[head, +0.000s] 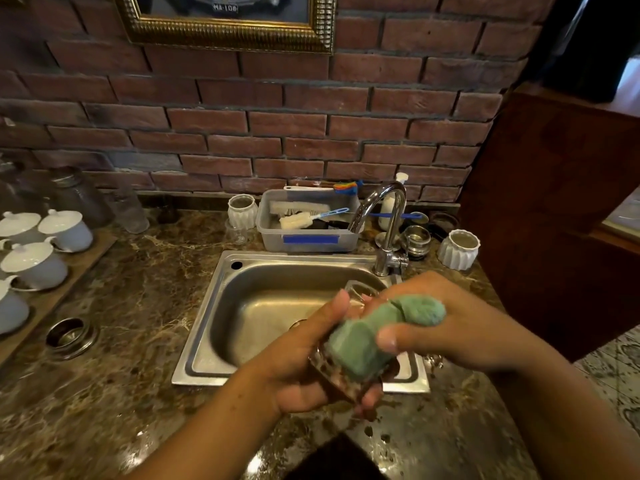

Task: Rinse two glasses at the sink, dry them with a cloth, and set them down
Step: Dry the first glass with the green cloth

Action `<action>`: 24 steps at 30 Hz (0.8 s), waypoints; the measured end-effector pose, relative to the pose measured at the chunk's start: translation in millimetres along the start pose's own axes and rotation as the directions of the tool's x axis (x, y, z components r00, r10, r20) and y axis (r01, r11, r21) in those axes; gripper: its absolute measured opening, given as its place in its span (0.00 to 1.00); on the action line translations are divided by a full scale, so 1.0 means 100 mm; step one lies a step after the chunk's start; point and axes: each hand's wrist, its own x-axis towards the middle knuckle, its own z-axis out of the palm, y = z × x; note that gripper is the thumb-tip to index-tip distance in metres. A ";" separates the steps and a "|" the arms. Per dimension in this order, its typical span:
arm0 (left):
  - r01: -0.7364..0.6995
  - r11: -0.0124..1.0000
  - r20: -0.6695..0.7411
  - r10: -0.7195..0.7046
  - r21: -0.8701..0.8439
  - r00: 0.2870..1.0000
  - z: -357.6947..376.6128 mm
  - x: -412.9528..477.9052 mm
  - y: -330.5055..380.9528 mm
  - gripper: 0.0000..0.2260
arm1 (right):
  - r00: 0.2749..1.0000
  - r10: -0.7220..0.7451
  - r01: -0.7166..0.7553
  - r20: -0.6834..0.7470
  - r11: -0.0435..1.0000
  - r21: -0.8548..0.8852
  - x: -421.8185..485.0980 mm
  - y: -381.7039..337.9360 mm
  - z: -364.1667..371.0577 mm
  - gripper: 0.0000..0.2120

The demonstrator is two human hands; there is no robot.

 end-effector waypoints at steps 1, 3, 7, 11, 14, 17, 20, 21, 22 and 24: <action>-0.047 0.999 -0.053 0.046 -0.024 0.998 -0.02 0.03 -0.05 0.32 | 0.994 0.009 -0.011 -0.111 1.000 -0.014 0.01 0.04 0.02 0.06; -0.168 0.985 -0.162 0.158 -0.049 0.974 -0.04 0.08 -0.14 0.33 | 0.946 0.000 -0.007 -0.324 1.000 -0.020 0.03 0.12 0.11 0.13; -0.318 0.947 -0.367 0.281 -0.043 0.887 0.02 0.13 -0.22 0.33 | 0.720 -0.025 0.025 -0.694 1.000 -0.009 0.12 0.24 0.47 0.09; -0.276 0.864 -0.579 0.491 0.422 0.652 -0.04 0.15 -0.25 0.33 | 0.590 0.049 0.011 -0.806 0.998 0.069 0.19 0.37 0.73 0.14; -0.001 0.576 -0.490 0.697 0.818 0.524 -0.19 0.10 -0.29 0.35 | 0.612 0.168 -0.024 -0.773 0.981 0.194 0.23 0.44 0.82 0.15; 0.236 0.328 -0.404 0.750 0.915 0.524 -0.41 0.00 -0.38 0.43 | 0.637 0.339 -0.111 -0.692 0.929 0.353 0.27 0.50 0.87 0.12; 0.342 0.148 -0.335 0.732 0.928 0.593 -0.61 -0.18 -0.44 0.47 | 0.631 0.519 -0.136 -0.577 0.806 0.576 0.28 0.58 0.93 0.12; 0.368 0.107 -0.328 0.719 0.923 0.613 -0.66 -0.25 -0.44 0.48 | 0.630 0.562 -0.146 -0.536 0.764 0.629 0.29 0.61 0.96 0.12; 0.383 0.090 -0.329 0.710 0.919 0.623 -0.70 -0.32 -0.45 0.49 | 0.627 0.603 -0.146 -0.492 0.712 0.687 0.30 0.63 1.00 0.13; 0.355 0.149 -0.349 0.713 0.923 0.608 -0.78 -0.49 -0.48 0.48 | 0.612 0.681 -0.103 -0.403 0.573 0.813 0.33 0.67 1.07 0.14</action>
